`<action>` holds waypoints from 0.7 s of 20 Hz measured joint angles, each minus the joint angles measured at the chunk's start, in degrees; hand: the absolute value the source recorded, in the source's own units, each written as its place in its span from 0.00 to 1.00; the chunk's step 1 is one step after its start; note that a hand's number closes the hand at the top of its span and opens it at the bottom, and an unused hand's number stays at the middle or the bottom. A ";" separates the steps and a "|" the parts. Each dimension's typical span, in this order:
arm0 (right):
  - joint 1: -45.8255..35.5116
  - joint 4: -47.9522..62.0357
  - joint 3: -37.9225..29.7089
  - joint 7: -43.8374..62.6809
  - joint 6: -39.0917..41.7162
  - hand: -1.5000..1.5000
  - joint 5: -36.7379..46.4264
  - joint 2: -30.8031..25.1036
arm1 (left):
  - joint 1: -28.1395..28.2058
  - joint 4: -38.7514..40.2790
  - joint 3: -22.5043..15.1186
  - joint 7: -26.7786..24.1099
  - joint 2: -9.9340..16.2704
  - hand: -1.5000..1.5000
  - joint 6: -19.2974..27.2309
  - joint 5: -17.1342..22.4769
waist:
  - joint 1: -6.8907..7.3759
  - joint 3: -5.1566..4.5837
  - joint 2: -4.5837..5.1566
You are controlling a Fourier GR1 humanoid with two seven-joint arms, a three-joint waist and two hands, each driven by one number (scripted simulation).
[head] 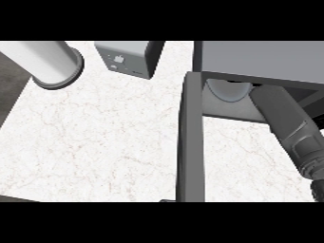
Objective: Pick up the milk, place it into the microwave and close the microwave
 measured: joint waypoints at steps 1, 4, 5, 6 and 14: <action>0.06 -0.10 -0.22 -0.72 0.91 0.00 -0.25 0.16 | 0.06 0.10 -0.30 -0.23 0.01 0.00 -0.60 -0.08 | -0.01 -0.02 -0.07; -0.41 -0.24 -1.57 -1.91 4.55 0.00 -1.74 0.70 | -0.59 0.69 -1.40 -0.42 -0.09 0.00 -1.29 -0.33 | -0.28 0.12 -0.01; -0.32 -0.41 -2.15 -2.53 5.47 0.00 -2.37 1.05 | -0.78 0.98 -1.89 -0.61 -0.16 0.00 -1.81 -0.33 | -0.40 0.09 -0.06; -0.39 -0.50 -2.67 -3.11 6.84 0.00 -2.94 1.09 | -0.77 1.03 -2.45 -0.55 -0.31 0.00 -2.17 -0.38 | -0.61 0.09 -0.15; 1.87 -1.82 -8.15 -9.81 17.30 0.00 -9.07 3.24 | -0.75 0.69 -6.60 -0.63 -2.00 0.00 -4.53 -0.93 | -2.47 -0.05 -1.16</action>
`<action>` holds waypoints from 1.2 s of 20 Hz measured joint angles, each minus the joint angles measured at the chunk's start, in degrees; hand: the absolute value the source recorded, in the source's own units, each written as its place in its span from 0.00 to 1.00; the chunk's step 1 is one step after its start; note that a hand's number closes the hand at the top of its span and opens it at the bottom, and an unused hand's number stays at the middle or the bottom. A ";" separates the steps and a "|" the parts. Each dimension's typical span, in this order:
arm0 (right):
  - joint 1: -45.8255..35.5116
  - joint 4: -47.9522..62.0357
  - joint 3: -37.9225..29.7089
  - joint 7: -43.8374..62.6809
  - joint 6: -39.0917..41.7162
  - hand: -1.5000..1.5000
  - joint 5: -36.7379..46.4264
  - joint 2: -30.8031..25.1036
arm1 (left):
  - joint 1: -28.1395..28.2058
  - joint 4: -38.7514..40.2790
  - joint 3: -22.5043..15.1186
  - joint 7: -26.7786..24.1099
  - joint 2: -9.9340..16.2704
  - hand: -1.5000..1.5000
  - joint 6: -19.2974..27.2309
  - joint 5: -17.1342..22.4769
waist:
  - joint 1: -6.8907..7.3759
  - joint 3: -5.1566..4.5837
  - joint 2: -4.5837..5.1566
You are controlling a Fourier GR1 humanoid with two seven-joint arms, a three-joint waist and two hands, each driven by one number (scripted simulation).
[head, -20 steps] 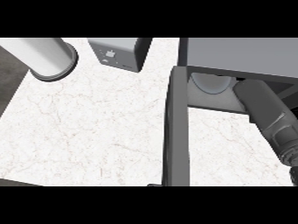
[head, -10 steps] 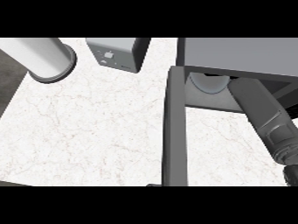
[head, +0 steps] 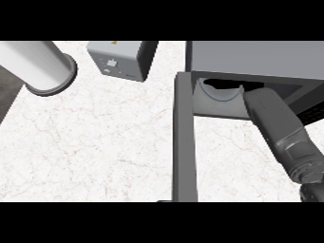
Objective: Pick up the milk, place it into the microwave and close the microwave
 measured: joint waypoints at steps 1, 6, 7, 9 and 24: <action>-0.10 -0.01 -0.61 -0.20 1.75 0.00 -0.70 -0.14 | 0.10 0.03 -0.39 -0.05 -0.25 0.00 -0.23 -0.10 | -0.26 -0.03 -0.19; 2.34 0.00 -3.46 -3.27 7.88 0.00 -4.00 0.72 | -0.33 -0.54 -3.10 0.46 -1.40 1.00 -0.63 -0.75 | -1.40 -0.14 -0.82; 2.70 0.02 -3.93 -3.62 9.27 0.00 -4.56 0.65 | -0.69 -0.61 -3.70 0.86 -1.47 1.00 -0.42 -0.78 | -1.61 -0.15 -0.92; 4.51 -0.06 -4.66 -5.30 12.61 0.00 -5.64 1.06 | -0.72 -1.40 -5.55 1.67 -2.61 1.00 0.06 -1.53 | -2.28 -0.18 -1.23; 21.34 -9.39 -2.87 -10.67 27.42 0.00 -9.72 6.08 | 0.72 -4.44 -20.86 5.64 -4.99 1.00 6.86 -7.36 | -5.73 -0.39 -2.85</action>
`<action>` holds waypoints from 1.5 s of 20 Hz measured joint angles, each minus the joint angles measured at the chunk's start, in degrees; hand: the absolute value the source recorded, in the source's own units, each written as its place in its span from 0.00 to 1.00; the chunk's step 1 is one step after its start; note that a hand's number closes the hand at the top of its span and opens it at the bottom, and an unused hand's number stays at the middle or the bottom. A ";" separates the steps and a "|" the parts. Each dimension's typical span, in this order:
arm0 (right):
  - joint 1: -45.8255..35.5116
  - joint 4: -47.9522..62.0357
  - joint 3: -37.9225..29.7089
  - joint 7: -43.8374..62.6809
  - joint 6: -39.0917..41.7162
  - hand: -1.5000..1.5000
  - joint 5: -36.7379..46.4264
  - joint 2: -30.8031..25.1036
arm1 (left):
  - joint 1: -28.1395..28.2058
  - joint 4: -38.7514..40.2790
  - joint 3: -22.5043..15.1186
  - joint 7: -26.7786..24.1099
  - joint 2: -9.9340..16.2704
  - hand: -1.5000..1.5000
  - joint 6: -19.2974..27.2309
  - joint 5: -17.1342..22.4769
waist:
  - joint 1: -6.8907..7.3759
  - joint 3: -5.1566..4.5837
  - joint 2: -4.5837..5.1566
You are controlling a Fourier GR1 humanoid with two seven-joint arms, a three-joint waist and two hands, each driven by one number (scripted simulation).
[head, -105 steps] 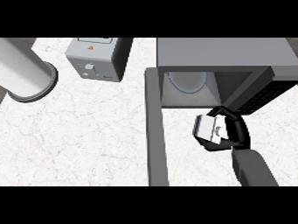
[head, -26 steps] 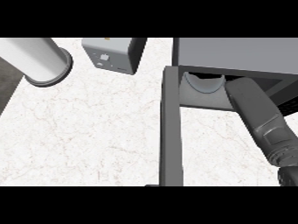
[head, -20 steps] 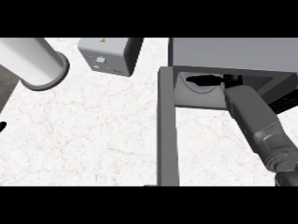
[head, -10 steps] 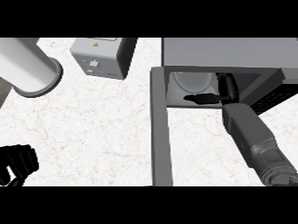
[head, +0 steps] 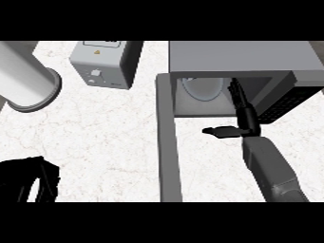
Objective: Pick up the milk, place it into the microwave and close the microwave
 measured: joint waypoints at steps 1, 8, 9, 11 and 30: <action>1.53 -1.78 0.65 0.34 0.18 0.00 0.03 0.29 | 0.20 0.31 -0.77 -0.69 -0.06 1.00 -0.33 -0.88 | -0.18 -0.01 -0.07; 15.09 -15.43 3.80 1.91 2.07 0.00 -1.16 2.14 | -4.48 2.58 -8.12 -1.65 -0.22 1.00 3.43 -8.24 | -1.18 -0.07 -0.25; 17.24 -18.25 4.39 2.76 2.50 0.00 -1.38 2.36 | -5.03 2.81 -9.41 -1.85 -0.23 1.00 4.21 -9.23 | -1.24 -0.07 -0.27; 21.32 -23.63 5.29 4.11 3.63 0.00 -1.92 2.25 | -5.84 4.17 -12.47 -3.12 -0.24 1.00 5.03 -11.71 | -1.36 -0.09 -0.27; 53.98 -66.68 9.69 10.17 18.08 0.00 -8.60 -3.88 | -22.81 45.83 -38.97 -28.04 -0.07 1.00 29.77 -30.92 | -2.01 -0.12 0.34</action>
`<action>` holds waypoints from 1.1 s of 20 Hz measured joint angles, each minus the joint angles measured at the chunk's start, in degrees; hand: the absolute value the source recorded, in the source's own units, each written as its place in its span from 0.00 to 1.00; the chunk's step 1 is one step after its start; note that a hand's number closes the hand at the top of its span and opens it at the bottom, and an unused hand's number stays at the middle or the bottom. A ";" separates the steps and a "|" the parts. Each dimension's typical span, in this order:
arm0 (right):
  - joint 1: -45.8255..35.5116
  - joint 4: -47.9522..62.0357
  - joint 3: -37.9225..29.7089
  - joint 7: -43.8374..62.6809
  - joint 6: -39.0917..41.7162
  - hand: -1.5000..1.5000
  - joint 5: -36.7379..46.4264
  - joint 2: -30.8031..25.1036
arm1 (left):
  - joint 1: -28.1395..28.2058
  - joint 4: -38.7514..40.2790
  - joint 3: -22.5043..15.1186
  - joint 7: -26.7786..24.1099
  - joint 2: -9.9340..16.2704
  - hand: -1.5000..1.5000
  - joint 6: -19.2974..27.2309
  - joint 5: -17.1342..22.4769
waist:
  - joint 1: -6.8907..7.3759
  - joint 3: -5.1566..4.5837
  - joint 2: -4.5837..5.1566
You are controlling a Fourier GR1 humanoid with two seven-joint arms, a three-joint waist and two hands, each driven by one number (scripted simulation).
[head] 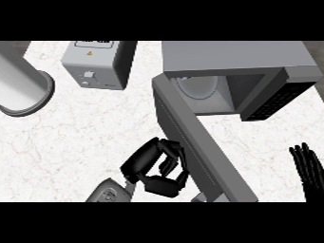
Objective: Pick up the milk, place it into the microwave and close the microwave
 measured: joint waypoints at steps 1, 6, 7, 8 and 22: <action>0.42 -1.54 -0.01 0.60 0.81 0.00 -0.79 -0.26 | -1.49 2.93 -0.99 -2.16 -0.01 1.00 2.37 0.67 | -0.10 -0.01 0.07; 3.47 -10.54 1.05 4.35 4.03 0.00 -4.77 -0.11 | -7.61 13.07 -8.04 -9.20 0.03 1.00 13.15 8.44 | -0.91 -0.04 0.30; 3.61 -11.93 0.93 5.20 4.67 0.00 -5.68 -0.46 | -8.70 14.53 -9.65 -9.95 0.05 1.00 15.20 10.20 | -1.20 -0.05 0.37; 4.10 -13.43 0.94 5.92 5.13 0.00 -6.44 -0.58 | -9.96 16.23 -10.77 -10.54 0.06 1.00 16.61 12.07 | -1.49 -0.06 0.43; 4.86 -26.72 3.15 15.57 9.71 0.00 -13.25 -3.44 | -20.16 20.63 -23.19 -13.39 0.16 1.00 30.06 33.45 | -6.20 -0.22 1.50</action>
